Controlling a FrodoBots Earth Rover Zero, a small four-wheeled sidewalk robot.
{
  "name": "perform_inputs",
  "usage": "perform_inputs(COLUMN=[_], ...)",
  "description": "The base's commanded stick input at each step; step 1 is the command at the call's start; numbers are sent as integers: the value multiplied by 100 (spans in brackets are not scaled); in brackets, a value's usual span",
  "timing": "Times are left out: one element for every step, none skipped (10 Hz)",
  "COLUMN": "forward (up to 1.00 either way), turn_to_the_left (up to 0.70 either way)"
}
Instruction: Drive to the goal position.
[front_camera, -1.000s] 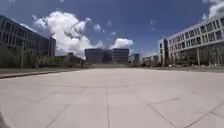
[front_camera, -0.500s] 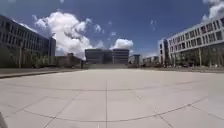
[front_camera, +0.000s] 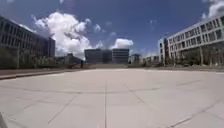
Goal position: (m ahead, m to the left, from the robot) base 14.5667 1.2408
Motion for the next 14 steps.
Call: perform_inputs(forward=[70,70,70,70,70,70,70,70,70,70,70,70,70,70], turn_to_the_left=[0,0,0,0,0,0,0,0,0,0,0,0,0,0])
